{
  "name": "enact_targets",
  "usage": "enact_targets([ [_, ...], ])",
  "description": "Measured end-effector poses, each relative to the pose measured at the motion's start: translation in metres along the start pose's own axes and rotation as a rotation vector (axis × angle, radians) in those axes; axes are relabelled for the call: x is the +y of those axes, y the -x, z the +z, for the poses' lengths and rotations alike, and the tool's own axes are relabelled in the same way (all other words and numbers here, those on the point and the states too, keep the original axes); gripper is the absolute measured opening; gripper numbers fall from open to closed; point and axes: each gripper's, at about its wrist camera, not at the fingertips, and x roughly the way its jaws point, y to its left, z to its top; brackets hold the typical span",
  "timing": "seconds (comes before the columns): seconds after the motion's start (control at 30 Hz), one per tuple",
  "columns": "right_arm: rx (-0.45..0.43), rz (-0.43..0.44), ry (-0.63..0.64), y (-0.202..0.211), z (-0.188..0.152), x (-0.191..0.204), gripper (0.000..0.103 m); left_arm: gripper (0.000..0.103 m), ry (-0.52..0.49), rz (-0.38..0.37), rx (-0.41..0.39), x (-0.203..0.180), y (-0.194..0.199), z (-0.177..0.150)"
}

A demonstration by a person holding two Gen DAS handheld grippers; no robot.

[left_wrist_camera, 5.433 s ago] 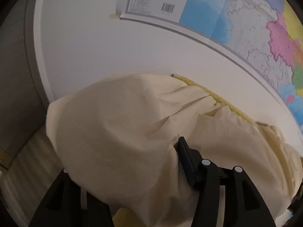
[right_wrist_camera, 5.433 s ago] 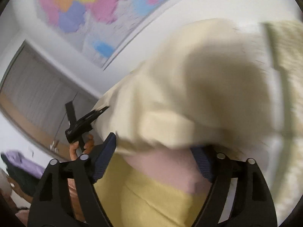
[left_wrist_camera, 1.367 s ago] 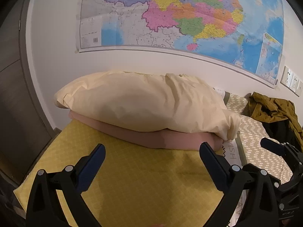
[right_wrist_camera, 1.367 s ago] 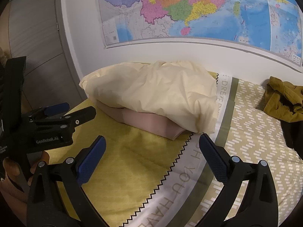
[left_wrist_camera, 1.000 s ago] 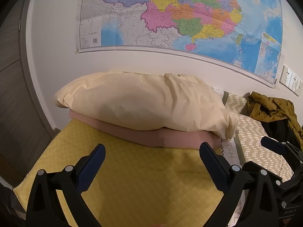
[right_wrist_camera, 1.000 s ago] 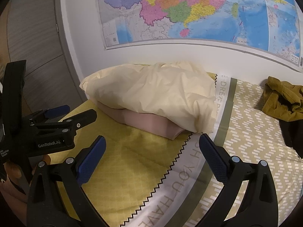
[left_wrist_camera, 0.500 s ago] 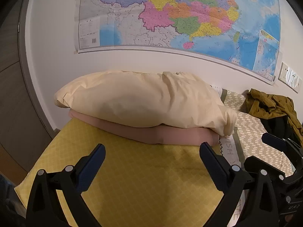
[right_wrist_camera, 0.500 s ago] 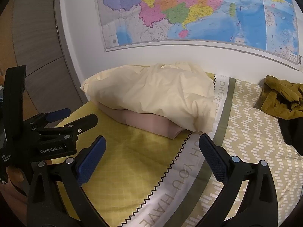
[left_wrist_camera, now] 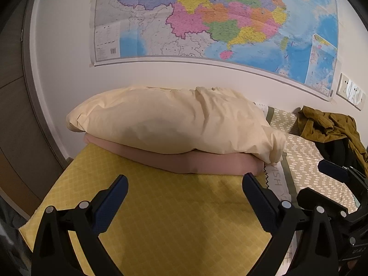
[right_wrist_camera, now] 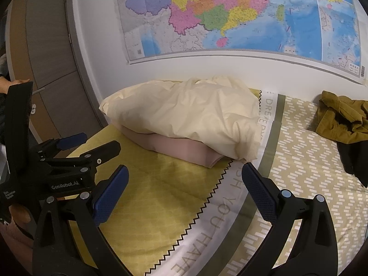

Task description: Fold large clothes

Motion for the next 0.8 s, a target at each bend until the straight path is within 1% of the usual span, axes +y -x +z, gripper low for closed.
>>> enact_targets([
  [0.8,-0.001,0.003,-0.014,0.0009,-0.0016,0.0023,0.097,0.096,-0.008,0.002,-0.003,-0.0019,0.0023,-0.0031],
])
